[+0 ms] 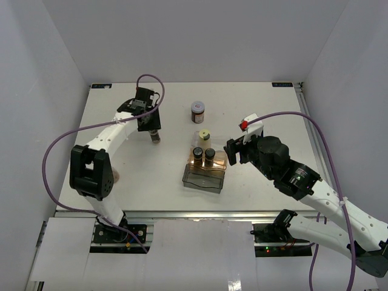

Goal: Organize the condiment bottles

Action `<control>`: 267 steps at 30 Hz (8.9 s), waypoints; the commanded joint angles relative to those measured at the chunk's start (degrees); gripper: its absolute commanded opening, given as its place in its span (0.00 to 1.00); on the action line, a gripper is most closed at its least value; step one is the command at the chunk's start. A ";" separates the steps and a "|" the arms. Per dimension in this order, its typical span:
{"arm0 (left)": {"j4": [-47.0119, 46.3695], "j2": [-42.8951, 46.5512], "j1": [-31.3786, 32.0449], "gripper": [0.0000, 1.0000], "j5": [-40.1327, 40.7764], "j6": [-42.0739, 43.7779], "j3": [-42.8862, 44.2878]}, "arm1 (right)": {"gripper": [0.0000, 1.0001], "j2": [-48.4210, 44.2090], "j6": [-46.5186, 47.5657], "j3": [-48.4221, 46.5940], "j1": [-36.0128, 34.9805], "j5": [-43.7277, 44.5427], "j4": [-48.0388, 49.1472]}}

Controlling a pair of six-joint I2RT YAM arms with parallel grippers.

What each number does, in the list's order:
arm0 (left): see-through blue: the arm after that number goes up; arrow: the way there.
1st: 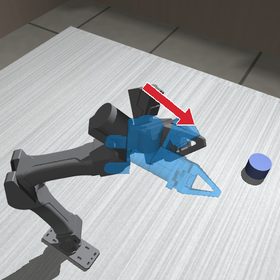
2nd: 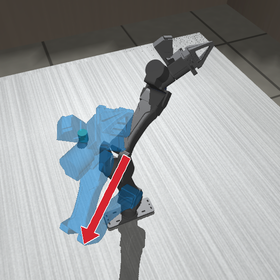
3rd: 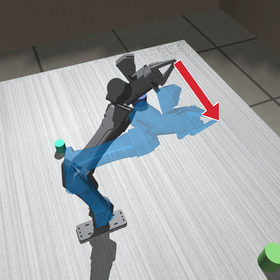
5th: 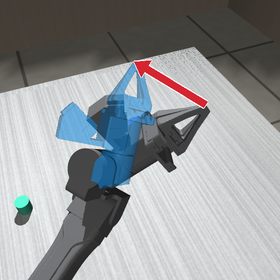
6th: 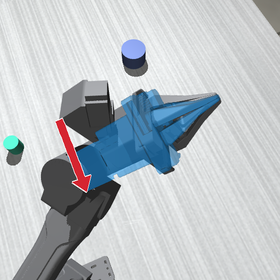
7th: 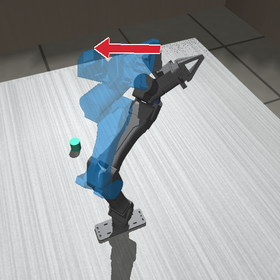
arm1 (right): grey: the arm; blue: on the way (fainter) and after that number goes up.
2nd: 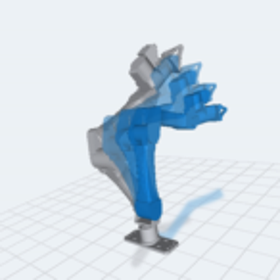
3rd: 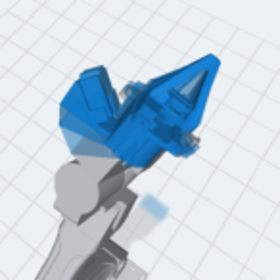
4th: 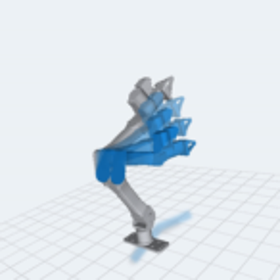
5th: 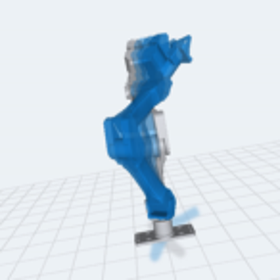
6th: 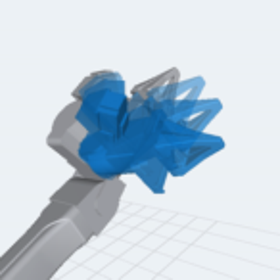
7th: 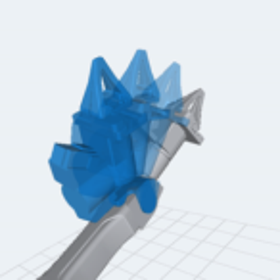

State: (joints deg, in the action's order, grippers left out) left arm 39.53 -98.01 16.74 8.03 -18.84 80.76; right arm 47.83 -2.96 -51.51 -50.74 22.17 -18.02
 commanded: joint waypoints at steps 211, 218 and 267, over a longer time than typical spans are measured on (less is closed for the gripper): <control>-3.15 44.22 -20.34 0.93 -24.61 -2.25 -24.20 | 0.08 19.43 -0.21 7.31 5.20 -7.67 13.19; -3.07 44.15 -20.34 0.92 -24.24 -2.08 -24.26 | 0.16 20.52 -0.37 9.89 6.15 -8.01 16.07; -10.75 42.62 -20.25 0.91 -34.68 -6.84 -30.61 | 0.79 31.84 1.63 -15.08 9.81 -7.75 5.99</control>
State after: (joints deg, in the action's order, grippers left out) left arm 32.22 -55.60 -3.31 -21.07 -23.84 52.01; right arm 73.13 -3.53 -58.23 -42.10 14.05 -11.92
